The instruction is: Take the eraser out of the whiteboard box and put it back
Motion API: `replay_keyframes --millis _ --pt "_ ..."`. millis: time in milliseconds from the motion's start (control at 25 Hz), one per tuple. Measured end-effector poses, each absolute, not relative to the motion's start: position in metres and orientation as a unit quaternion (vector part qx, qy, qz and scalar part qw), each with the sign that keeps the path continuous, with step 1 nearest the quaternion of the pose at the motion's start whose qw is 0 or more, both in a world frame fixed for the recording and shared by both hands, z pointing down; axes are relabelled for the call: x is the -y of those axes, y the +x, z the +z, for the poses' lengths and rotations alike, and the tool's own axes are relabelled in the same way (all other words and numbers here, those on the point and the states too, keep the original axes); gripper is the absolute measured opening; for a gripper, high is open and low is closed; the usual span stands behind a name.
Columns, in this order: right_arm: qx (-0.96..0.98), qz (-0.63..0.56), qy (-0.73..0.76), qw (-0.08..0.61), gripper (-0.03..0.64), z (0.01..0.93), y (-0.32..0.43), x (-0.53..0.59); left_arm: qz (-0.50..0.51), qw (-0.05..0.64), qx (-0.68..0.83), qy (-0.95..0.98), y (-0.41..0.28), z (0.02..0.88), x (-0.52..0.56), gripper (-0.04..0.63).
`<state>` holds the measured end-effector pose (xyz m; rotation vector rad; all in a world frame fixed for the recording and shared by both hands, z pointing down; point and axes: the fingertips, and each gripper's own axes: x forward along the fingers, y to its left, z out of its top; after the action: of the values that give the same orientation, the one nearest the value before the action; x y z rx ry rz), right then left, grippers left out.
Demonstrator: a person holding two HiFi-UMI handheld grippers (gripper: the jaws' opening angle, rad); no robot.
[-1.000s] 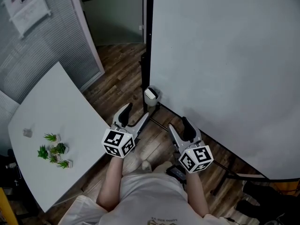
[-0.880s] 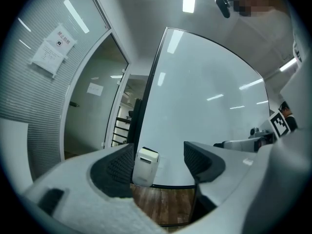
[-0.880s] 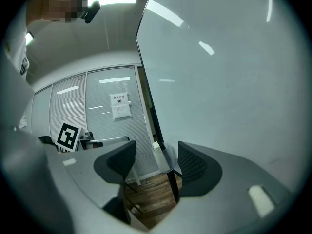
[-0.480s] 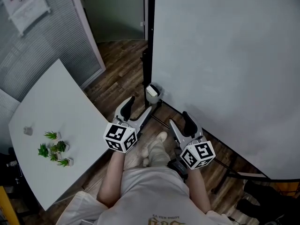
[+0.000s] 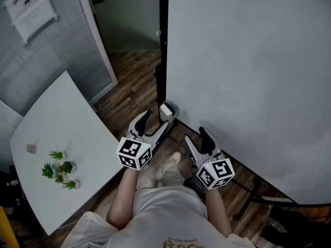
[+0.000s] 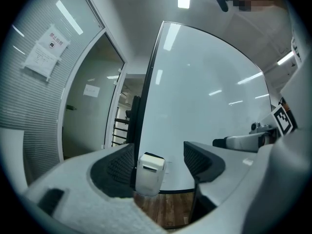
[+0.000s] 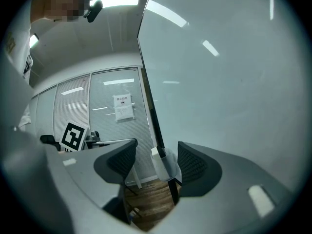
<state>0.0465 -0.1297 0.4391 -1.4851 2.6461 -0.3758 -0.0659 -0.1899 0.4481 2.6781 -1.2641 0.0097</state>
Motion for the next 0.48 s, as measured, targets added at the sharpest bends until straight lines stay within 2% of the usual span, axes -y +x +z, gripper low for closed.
replay_keyframes --millis 480 --pt "-0.87 -0.14 -0.472 0.031 0.262 0.452 0.039 0.151 0.045 0.088 0.409 0.907 -0.05 0.469 0.215 0.31"
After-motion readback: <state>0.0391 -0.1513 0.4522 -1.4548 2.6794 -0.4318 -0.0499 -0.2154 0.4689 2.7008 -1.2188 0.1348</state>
